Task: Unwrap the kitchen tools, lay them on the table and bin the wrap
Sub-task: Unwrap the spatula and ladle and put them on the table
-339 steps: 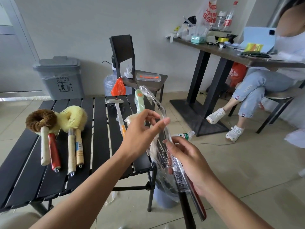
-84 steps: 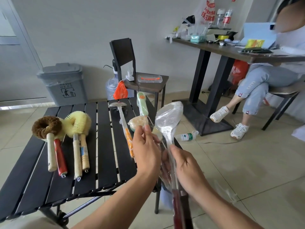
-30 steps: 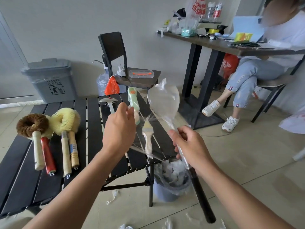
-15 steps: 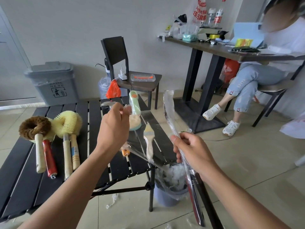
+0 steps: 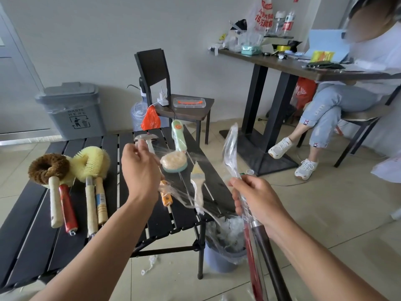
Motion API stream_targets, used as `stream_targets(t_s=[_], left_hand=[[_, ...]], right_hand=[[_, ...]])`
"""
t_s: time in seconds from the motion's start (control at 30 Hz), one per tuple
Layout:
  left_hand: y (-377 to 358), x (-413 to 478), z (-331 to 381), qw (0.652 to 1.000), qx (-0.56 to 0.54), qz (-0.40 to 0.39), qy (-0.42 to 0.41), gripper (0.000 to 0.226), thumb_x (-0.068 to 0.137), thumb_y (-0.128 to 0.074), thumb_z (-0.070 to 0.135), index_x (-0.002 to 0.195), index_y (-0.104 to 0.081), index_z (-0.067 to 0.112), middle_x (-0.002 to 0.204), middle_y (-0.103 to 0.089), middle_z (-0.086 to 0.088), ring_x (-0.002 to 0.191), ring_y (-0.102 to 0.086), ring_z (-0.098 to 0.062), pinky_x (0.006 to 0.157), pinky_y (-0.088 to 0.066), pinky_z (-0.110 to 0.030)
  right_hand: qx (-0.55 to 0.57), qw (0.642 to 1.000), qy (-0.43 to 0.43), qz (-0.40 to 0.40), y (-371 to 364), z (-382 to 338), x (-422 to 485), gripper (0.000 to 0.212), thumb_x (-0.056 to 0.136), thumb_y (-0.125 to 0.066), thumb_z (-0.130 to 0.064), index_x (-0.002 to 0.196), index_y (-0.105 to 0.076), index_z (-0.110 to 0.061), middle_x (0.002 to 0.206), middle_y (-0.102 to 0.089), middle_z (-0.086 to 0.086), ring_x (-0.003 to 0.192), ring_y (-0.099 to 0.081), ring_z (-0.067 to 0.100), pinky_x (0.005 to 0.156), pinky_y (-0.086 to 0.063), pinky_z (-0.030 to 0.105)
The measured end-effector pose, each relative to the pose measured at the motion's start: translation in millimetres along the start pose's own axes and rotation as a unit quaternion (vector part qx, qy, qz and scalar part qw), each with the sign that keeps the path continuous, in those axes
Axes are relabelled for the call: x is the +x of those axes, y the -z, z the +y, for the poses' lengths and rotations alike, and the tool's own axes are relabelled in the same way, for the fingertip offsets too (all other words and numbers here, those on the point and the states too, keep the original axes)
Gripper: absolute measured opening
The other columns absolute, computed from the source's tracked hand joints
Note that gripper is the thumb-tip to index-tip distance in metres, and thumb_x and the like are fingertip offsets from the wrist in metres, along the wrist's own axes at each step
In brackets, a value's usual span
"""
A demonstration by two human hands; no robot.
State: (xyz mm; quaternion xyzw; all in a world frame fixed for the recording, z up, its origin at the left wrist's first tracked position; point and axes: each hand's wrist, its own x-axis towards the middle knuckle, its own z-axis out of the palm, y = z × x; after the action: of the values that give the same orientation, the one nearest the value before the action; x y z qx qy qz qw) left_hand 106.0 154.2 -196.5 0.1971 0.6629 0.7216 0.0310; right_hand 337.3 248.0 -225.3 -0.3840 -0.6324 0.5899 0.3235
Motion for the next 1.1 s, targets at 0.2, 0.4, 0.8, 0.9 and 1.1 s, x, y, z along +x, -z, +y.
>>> stream_targets(t_s=[0.2,0.4,0.8,0.9,1.1], left_hand=[[3.6,5.3,-4.7,0.999,-0.017,-0.049,0.014,0.030,0.115,-0.041,0.037,0.096,-0.051,0.016,0.079,-0.079,0.010,0.033,-0.046,-0.012,0.032,-0.039,-0.026],[7.5,7.5,-1.2,0.985,-0.100,-0.109,0.090,0.037,0.114,-0.047,0.039,0.092,-0.054,0.010,0.059,-0.064,0.007,0.038,-0.039,-0.014,0.035,-0.030,-0.026],[-2.9,-54.3,3.6,0.858,0.295,-0.406,-0.109,0.064,0.081,-0.065,0.084,0.055,-0.061,0.025,0.056,-0.058,0.013,0.044,-0.046,-0.002,0.049,-0.043,-0.022],[-7.2,-60.1,-3.1,0.887,0.160,-0.430,-0.048,0.044,0.099,-0.066,0.055,0.062,-0.066,0.032,0.083,-0.060,0.013,0.063,-0.054,-0.004,0.061,-0.043,-0.021],[-9.0,-69.9,-4.7,0.910,-0.093,-0.388,0.110,0.031,0.112,-0.053,0.025,0.115,-0.059,-0.005,0.095,-0.079,-0.014,0.094,-0.079,-0.036,0.088,-0.064,-0.051]], right_hand=[[0.063,0.998,-0.011,-0.029,8.8,-1.7,-0.4,0.026,0.107,-0.063,-0.030,0.107,-0.076,-0.008,0.073,-0.068,0.006,0.057,-0.061,0.015,0.052,-0.054,0.026],[0.104,0.993,-0.026,-0.045,7.2,-6.3,-2.6,0.030,0.103,-0.069,-0.028,0.105,-0.071,0.002,0.070,-0.063,0.006,0.052,-0.053,0.013,0.045,-0.043,0.022],[-0.006,0.997,0.068,-0.021,5.9,-7.8,-8.3,0.031,0.099,-0.072,-0.039,0.096,-0.072,-0.008,0.071,-0.065,0.004,0.056,-0.058,0.015,0.051,-0.048,0.023],[0.015,0.998,0.061,-0.014,2.1,-2.8,-7.7,0.031,0.099,-0.071,-0.042,0.099,-0.073,-0.011,0.073,-0.066,0.002,0.059,-0.058,0.015,0.053,-0.047,0.026],[0.077,0.997,0.024,0.007,-4.1,0.7,-6.4,0.028,0.092,-0.077,-0.049,0.100,-0.075,-0.022,0.068,-0.062,-0.004,0.056,-0.055,0.011,0.052,-0.047,0.025]])
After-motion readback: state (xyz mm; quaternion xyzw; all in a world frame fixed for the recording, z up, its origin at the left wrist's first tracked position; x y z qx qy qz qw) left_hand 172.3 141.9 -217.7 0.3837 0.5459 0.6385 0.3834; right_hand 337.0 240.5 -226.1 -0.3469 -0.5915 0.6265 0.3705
